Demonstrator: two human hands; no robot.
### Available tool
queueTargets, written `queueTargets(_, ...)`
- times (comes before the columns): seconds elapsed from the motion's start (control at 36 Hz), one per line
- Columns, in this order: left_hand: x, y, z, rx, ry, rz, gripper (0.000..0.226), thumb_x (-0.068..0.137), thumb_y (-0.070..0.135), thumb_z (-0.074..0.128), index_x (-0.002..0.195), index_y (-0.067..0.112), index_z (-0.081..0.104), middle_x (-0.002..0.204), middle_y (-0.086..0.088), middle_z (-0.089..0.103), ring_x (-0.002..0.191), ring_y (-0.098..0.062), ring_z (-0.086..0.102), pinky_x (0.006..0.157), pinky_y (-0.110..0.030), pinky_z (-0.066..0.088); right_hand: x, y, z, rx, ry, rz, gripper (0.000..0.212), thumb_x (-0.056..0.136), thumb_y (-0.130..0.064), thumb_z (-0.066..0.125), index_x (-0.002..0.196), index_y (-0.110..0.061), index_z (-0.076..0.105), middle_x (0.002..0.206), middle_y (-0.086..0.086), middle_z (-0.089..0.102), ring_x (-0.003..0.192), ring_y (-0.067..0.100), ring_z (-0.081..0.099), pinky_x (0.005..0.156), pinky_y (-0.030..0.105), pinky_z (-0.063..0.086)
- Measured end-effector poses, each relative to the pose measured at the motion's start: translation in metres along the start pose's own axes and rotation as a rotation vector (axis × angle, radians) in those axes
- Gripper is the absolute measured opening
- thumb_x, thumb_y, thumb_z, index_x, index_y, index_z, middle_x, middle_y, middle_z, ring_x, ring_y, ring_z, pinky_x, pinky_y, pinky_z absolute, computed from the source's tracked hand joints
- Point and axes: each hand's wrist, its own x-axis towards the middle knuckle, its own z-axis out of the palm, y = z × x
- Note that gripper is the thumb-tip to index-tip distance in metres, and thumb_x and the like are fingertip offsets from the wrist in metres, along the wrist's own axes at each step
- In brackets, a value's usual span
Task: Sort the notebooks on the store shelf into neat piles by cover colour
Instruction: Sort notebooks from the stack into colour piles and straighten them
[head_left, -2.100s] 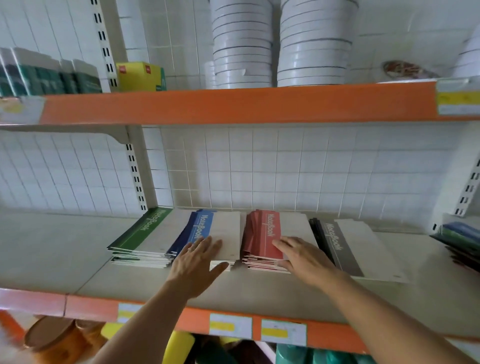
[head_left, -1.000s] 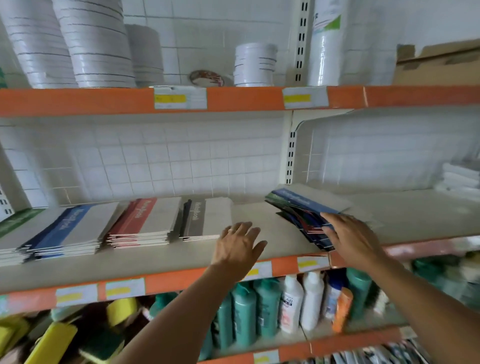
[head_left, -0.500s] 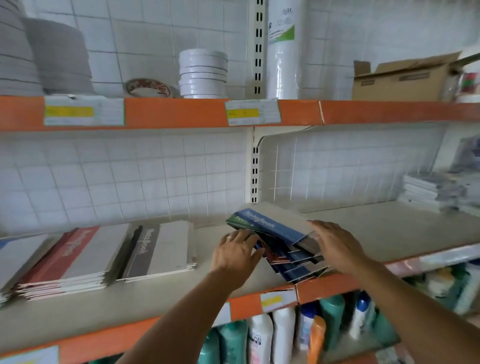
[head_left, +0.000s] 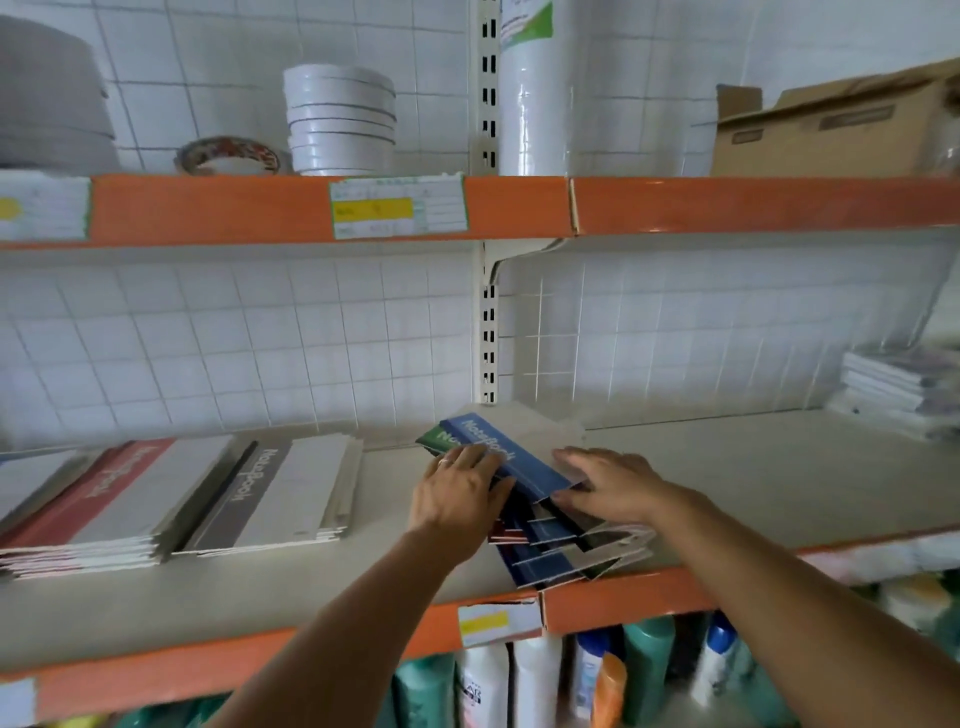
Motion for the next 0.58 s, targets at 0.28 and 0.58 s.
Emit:
queueTargets(0.28, -0.024, 0.031, 0.006, -0.015, 0.177, -0.152, 0.034, 0.1, 0.035, 0.041, 0.126, 0.02, 0.058, 0.129, 0.005, 0.056, 0.118, -0.018, 0.051, 0.095, -0.031, 0.038, -0.002, 0.002, -0.003, -0.213, 0.223, -0.174, 0.058, 0.086, -0.07, 0.042, 0.127, -0.031, 0.056, 0.123, -0.002, 0.053, 0.115, 0.02, 0.047, 0.098, 0.039, 0.029)
queueTargets(0.58, -0.034, 0.033, 0.005, 0.049, 0.305, -0.179, 0.02, 0.095, 0.028, 0.051, 0.108, 0.017, 0.062, 0.104, 0.0, 0.064, 0.095, -0.023, 0.059, 0.078, -0.033, 0.044, -0.006, -0.003, 0.009, -0.065, 0.336, -0.283, 0.037, 0.101, -0.044, 0.037, 0.103, -0.015, 0.059, 0.1, 0.003, 0.067, 0.084, 0.02, 0.064, 0.067, 0.029, 0.046)
